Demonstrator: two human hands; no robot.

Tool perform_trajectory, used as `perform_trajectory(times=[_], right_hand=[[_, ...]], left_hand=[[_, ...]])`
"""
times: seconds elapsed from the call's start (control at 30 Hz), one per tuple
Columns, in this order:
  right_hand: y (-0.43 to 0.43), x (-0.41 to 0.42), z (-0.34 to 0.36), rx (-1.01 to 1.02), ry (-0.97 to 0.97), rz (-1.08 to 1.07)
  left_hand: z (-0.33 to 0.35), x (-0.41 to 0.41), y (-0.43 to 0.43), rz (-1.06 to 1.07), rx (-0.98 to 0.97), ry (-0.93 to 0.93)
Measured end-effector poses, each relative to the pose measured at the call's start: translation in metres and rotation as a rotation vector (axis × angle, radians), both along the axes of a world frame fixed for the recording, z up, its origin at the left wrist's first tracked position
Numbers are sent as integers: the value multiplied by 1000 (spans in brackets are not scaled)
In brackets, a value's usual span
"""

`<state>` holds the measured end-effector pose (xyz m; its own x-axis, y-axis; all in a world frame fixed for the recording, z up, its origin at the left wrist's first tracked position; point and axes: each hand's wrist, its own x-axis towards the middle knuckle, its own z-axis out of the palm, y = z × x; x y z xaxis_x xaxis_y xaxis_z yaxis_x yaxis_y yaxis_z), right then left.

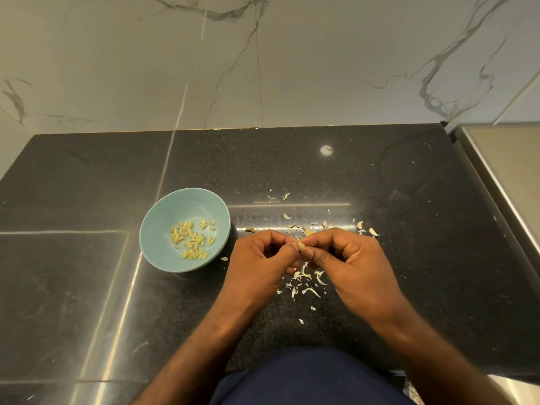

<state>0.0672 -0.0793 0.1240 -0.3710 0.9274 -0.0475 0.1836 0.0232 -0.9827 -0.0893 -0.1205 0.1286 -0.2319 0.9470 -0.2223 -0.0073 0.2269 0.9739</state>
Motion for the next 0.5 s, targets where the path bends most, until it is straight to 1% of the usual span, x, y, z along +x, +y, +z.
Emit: perform_trajectory(times=[0.17,0.33,0.5], right_hand=[[2,1,4,-30,41,-26],[2,1,6,-52,54,-19],[0,0,6,-74,78,-10]], left_hand=[[3,-2,-1,-60,19,-51],[2,-6,0,-66,14,-124],[0,-9,0,-85,-28,-82]])
